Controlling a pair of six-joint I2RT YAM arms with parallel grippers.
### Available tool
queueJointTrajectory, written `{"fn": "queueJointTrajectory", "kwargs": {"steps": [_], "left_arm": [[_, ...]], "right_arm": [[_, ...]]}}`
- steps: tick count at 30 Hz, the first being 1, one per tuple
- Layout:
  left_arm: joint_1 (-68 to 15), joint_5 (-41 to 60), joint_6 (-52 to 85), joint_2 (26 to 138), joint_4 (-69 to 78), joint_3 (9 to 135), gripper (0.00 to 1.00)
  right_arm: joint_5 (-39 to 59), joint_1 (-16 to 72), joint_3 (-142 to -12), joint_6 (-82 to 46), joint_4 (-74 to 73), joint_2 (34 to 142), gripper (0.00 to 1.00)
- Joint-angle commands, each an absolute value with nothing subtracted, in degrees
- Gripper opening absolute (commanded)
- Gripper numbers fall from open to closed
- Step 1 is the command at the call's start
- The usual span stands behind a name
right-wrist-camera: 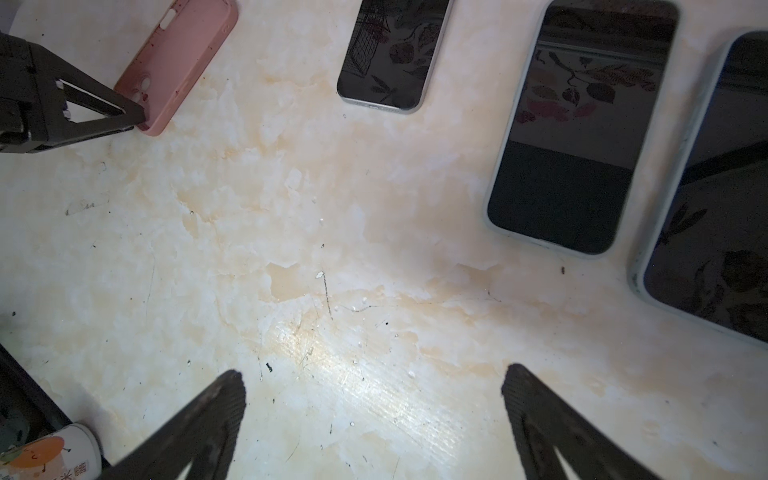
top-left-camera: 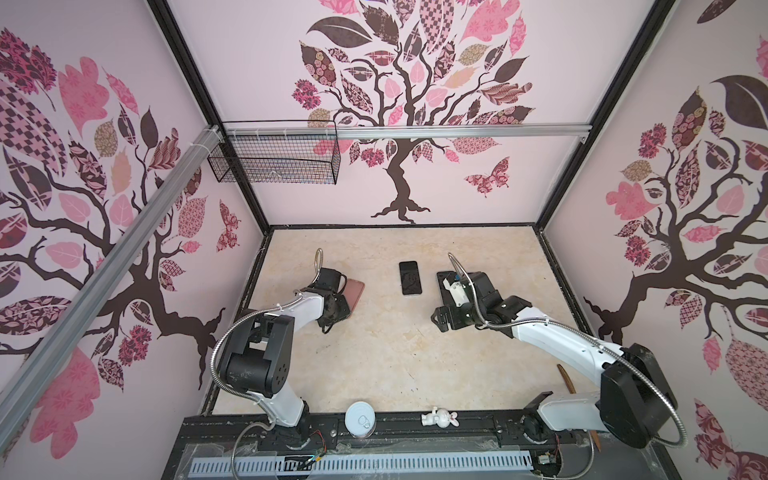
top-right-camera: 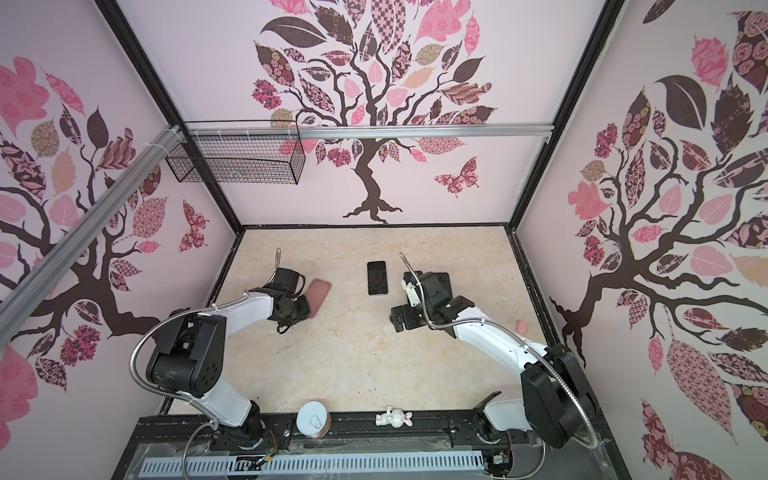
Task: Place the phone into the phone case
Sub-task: 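Grasp the edge of the empty pink case with the left gripper, then drag the pink case nearer the robot with the left gripper and release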
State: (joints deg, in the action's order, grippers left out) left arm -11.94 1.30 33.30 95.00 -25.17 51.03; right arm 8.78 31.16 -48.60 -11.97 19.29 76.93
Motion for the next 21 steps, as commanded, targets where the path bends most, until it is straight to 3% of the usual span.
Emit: {"fn": "queueJointTrajectory", "kwargs": {"steps": [1,10,21], "left_arm": [[-12.23,0.58,31.09,95.55,-28.27,50.80,0.24],[-12.23,1.01,28.62,92.74,-31.70,51.84,0.02],[-15.83,1.76,28.76,84.74,-37.47,50.35,0.00]], "right_arm": [[9.13,31.04,-48.96,-11.34,20.57,75.01,1.00],[8.92,31.03,-49.21,-11.25,20.83,75.32,0.99],[2.14,31.07,-49.55,-14.33,22.69,75.74,1.00]]}}
